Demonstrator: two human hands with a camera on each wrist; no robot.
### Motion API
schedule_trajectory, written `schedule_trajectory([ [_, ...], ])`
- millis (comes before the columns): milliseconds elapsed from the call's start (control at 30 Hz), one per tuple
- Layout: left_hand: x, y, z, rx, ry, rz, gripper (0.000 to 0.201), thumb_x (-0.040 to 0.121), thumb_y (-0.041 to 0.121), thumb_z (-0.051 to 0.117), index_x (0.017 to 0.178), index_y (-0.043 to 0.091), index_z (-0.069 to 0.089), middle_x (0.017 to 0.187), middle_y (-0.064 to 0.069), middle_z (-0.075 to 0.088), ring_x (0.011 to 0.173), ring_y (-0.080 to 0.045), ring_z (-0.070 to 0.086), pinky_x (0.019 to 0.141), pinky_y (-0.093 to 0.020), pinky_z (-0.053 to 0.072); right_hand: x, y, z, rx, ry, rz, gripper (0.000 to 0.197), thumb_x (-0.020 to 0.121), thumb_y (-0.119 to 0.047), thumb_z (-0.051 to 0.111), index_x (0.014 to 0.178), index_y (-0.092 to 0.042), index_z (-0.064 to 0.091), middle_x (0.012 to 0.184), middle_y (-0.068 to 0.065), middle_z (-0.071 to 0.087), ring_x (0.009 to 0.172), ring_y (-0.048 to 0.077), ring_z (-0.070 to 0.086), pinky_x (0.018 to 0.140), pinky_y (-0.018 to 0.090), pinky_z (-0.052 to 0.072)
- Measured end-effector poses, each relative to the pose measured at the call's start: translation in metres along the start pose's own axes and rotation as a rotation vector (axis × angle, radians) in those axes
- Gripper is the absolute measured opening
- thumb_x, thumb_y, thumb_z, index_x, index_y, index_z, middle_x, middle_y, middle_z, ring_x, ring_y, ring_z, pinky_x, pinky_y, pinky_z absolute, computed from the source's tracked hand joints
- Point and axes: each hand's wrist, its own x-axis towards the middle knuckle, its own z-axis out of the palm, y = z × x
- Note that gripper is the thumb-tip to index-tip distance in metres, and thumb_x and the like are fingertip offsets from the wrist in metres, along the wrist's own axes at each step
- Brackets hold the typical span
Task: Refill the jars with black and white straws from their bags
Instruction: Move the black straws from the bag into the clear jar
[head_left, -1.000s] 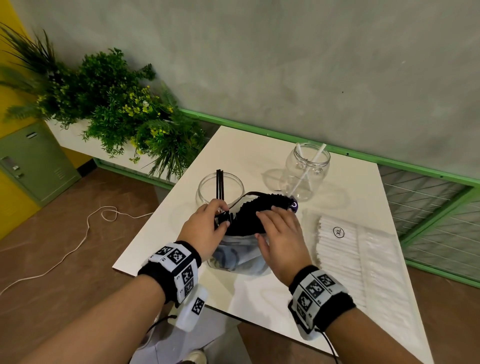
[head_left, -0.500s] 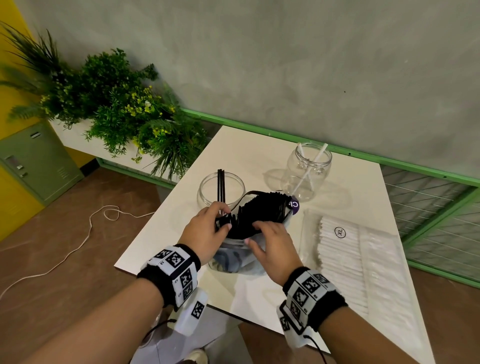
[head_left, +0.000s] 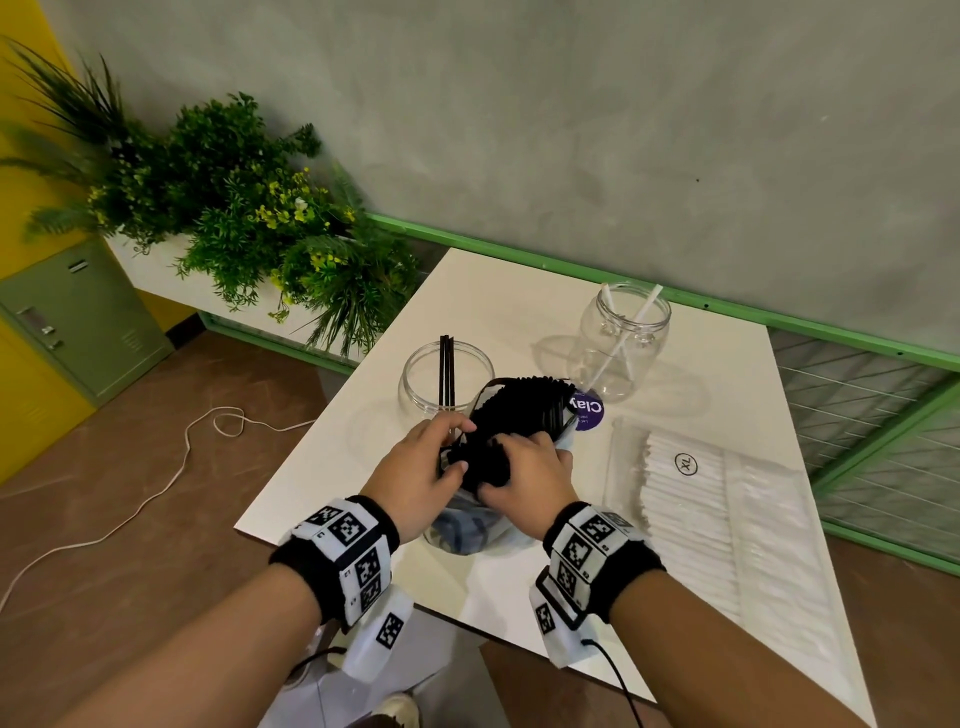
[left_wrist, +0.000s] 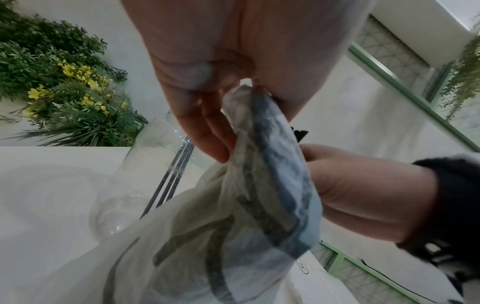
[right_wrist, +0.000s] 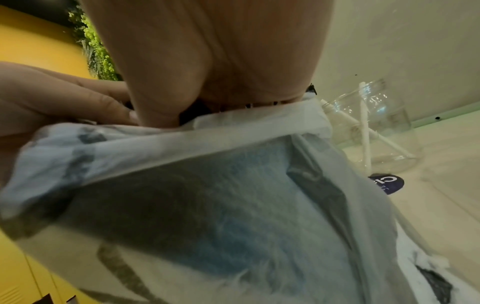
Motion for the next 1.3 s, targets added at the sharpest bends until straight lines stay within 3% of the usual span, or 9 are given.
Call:
schedule_trajectory([
  [133,0.000,0.004,-0.002,0.060,-0.037,-0.001,0.044,0.090,0.017,0.054,0.128,0.039,0.044,0.111,0.004,0.050,0.085,-0.012,0.057,0.079,-0.027,0.046,-0.001,0.004,0.003,-0.037,-0.002,-0.045,0.037,0.082,-0.036,0.060,0.117,-0.024,0.060,0.111,-0.008,0.058,0.113,0.021,0.040,0.088,0.037,0.029],
  [267,0.005,0.011,-0.004,0.157,0.005,-0.041,0.027,0.088,0.035,0.057,0.114,0.036,0.049,0.108,0.006,0.053,0.092,-0.017,0.057,0.077,-0.030,0.048,-0.003,0.007,0.006,-0.053,-0.019,-0.127,0.037,0.086,-0.029,0.057,0.123,-0.021,0.055,0.117,-0.006,0.059,0.112,0.021,0.045,0.089,0.036,0.031],
  [467,0.010,0.012,-0.005,0.237,0.094,-0.033,0.013,0.090,0.035,0.057,0.097,0.028,0.050,0.100,0.005,0.055,0.082,-0.022,0.056,0.065,-0.028,0.038,-0.005,0.014,-0.007,-0.006,0.459,-0.198,0.041,0.080,-0.017,0.071,0.115,-0.005,0.054,0.091,0.011,0.064,0.088,0.029,0.057,0.080,0.041,0.047],
  [567,0.010,0.007,-0.006,0.225,0.102,-0.032,0.010,0.090,0.032,0.057,0.095,0.027,0.050,0.098,0.005,0.057,0.079,-0.021,0.055,0.063,-0.028,0.037,0.000,0.024,-0.020,-0.015,0.617,-0.195,0.063,0.077,-0.011,0.071,0.131,-0.007,0.038,0.109,0.018,0.060,0.102,0.027,0.043,0.085,0.046,0.046],
  [733,0.007,0.004,-0.007,0.213,0.093,-0.039,0.007,0.090,0.031,0.056,0.095,0.027,0.052,0.098,0.004,0.057,0.081,-0.022,0.057,0.068,-0.033,0.046,0.015,0.047,-0.040,-0.057,0.560,-0.204,0.092,0.076,-0.015,0.073,0.148,-0.020,0.015,0.148,0.011,0.034,0.127,0.029,0.035,0.103,0.051,0.039],
  [867,0.007,0.004,-0.008,0.204,0.088,-0.035,0.009,0.090,0.030,0.057,0.097,0.026,0.053,0.097,0.006,0.054,0.082,-0.022,0.056,0.068,-0.031,0.044,0.019,0.056,-0.045,-0.063,0.540,-0.279,0.097,0.076,-0.015,0.073,0.151,-0.015,0.010,0.158,0.010,0.016,0.139,0.029,0.027,0.110,0.048,0.033],
  [1067,0.010,0.003,-0.009,0.201,0.086,-0.042,0.010,0.090,0.031,0.058,0.097,0.026,0.053,0.096,0.008,0.052,0.079,-0.018,0.051,0.067,-0.028,0.040,0.021,0.065,-0.031,-0.207,0.376,-0.315,0.048,0.088,-0.019,0.054,0.136,-0.012,0.049,0.140,0.003,0.051,0.133,0.030,0.041,0.097,0.051,0.045],
  [1167,0.010,0.002,-0.008,0.191,0.090,-0.046,0.010,0.090,0.030,0.058,0.097,0.026,0.054,0.094,0.008,0.052,0.079,-0.018,0.051,0.067,-0.029,0.041,0.013,0.064,-0.027,-0.209,0.384,-0.288,0.049,0.094,-0.028,0.037,0.138,-0.011,0.047,0.142,0.003,0.049,0.135,0.028,0.039,0.101,0.048,0.042],
  [1300,0.012,0.002,-0.006,0.188,0.093,-0.035,0.011,0.089,0.030,0.060,0.097,0.025,0.054,0.096,0.007,0.054,0.077,-0.017,0.051,0.066,-0.028,0.038,0.001,0.033,-0.028,-0.095,0.469,-0.493,0.051,0.092,-0.022,0.049,0.139,-0.003,0.043,0.143,0.012,0.045,0.131,0.031,0.040,0.111,0.042,0.030],
])
